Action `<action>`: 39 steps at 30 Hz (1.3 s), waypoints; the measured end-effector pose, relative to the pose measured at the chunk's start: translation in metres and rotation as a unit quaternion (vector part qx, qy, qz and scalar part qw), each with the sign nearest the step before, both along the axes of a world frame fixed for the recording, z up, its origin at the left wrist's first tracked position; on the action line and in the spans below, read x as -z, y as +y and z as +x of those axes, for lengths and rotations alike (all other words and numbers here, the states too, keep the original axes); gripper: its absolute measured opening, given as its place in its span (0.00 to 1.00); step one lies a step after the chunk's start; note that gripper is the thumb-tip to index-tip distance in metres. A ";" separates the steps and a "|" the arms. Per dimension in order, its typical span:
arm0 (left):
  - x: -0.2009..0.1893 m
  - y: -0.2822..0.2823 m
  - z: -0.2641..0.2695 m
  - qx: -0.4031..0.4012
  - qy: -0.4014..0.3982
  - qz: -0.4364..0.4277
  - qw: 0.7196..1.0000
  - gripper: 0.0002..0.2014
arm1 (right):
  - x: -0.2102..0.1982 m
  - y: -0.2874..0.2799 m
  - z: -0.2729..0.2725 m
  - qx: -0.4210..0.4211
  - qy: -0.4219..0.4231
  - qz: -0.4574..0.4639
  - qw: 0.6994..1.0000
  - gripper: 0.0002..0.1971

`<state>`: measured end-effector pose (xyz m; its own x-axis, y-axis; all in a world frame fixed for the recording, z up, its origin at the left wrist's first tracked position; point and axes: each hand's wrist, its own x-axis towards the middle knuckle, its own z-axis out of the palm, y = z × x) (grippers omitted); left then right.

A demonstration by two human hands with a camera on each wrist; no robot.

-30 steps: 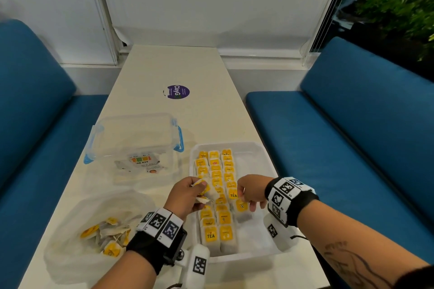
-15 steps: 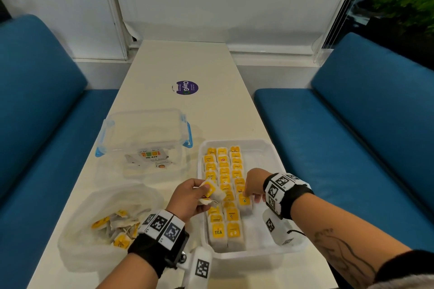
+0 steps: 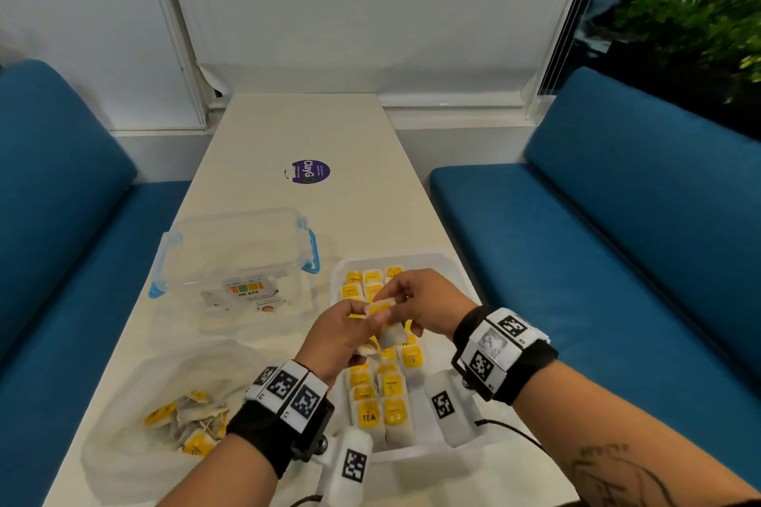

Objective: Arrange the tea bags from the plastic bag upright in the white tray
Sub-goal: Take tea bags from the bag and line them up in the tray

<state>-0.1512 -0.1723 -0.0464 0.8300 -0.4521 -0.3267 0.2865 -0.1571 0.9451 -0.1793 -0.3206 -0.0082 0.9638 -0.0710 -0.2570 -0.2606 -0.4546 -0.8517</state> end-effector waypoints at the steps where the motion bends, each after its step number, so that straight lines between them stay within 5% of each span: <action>1: 0.001 0.000 -0.001 0.019 -0.003 0.008 1.000 0.06 | 0.000 -0.003 -0.002 0.012 -0.005 0.027 1.000 0.06; 4: 0.006 0.001 -0.003 0.051 -0.030 0.036 0.998 0.08 | 0.000 -0.011 -0.008 0.033 -0.010 0.081 0.996 0.08; 8: 0.012 0.003 -0.001 0.012 -0.044 0.052 0.998 0.09 | 0.002 -0.015 -0.014 0.035 -0.048 -0.031 0.998 0.08; 13: 0.017 0.009 0.004 -0.060 0.021 0.033 0.997 0.04 | 0.016 -0.020 -0.028 0.064 -0.072 -0.047 0.994 0.03; 21: 0.019 0.010 -0.001 -0.060 0.107 -0.034 0.992 0.07 | 0.036 -0.023 -0.037 0.098 -0.063 -0.115 0.987 0.05; 27: 0.017 0.011 -0.001 -0.051 0.152 -0.121 0.980 0.19 | 0.033 -0.031 -0.035 -0.012 0.080 -0.186 0.979 0.12; 31: 0.020 0.012 -0.001 -0.046 0.157 -0.131 0.978 0.26 | 0.035 -0.028 -0.032 -0.092 0.189 -0.235 0.949 0.05; 39: 0.026 0.014 -0.002 -0.035 0.167 -0.134 0.976 0.22 | 0.047 -0.018 -0.013 -0.110 0.281 -0.245 0.921 0.04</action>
<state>-0.1529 -0.1585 -0.0726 0.7292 -0.5046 -0.4622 0.5871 0.1145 0.8014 -0.1925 -0.3382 -0.0555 0.6933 -0.1296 -0.7089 -0.4525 -0.8439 -0.2883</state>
